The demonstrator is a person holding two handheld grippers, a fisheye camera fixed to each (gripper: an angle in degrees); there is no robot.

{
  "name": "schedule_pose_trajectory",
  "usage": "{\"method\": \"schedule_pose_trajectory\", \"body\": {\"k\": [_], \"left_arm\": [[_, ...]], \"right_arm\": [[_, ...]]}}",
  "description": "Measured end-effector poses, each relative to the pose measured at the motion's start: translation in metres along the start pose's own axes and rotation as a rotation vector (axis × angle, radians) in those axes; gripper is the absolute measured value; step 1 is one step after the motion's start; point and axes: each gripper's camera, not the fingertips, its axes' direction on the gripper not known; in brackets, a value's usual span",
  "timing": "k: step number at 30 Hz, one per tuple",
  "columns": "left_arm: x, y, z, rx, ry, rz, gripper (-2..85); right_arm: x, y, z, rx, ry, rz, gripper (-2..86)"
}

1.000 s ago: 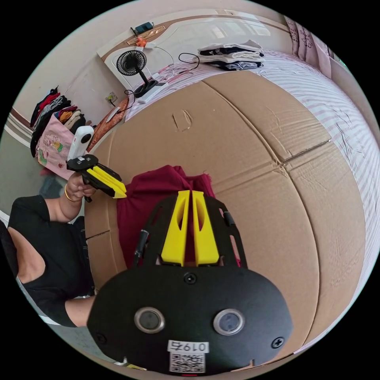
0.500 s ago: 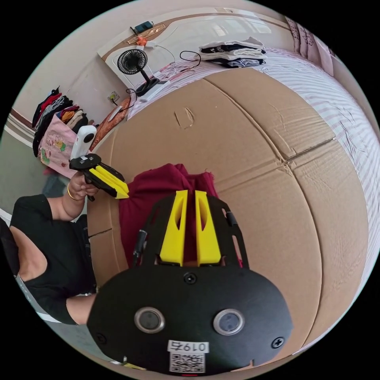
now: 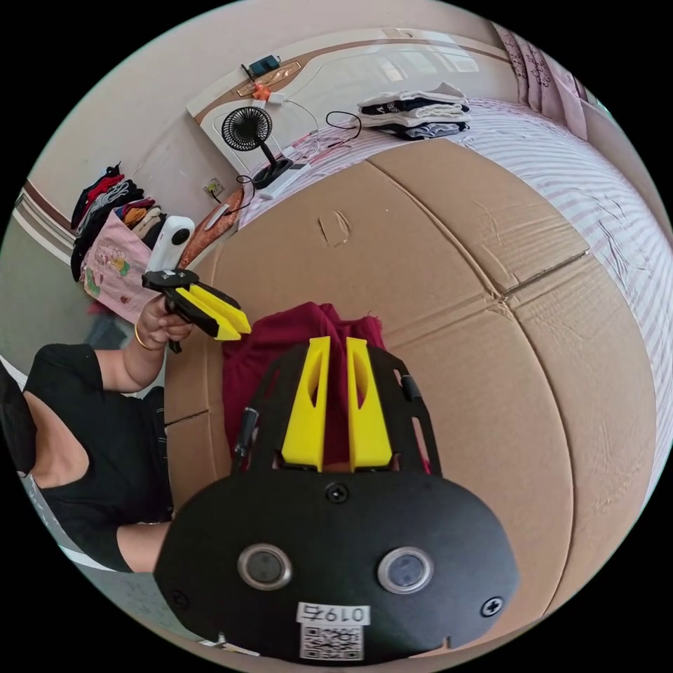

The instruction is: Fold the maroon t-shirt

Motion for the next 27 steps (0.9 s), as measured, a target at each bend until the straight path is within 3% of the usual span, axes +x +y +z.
{"method": "schedule_pose_trajectory", "body": {"k": [15,24,27], "left_arm": [[-0.004,0.022,0.023,0.04,-0.094,-0.055,0.8],[0.005,0.059,0.047,0.045,-0.098,-0.041,0.8],[0.009,0.074,0.057,0.039,-0.085,-0.035,0.8]], "right_arm": [[0.049,0.047,0.089,-0.044,0.03,-0.01,-0.4],[0.075,0.089,0.154,-0.062,0.045,-0.004,2.4],[0.075,0.108,0.165,-0.072,0.145,0.014,3.7]]}}
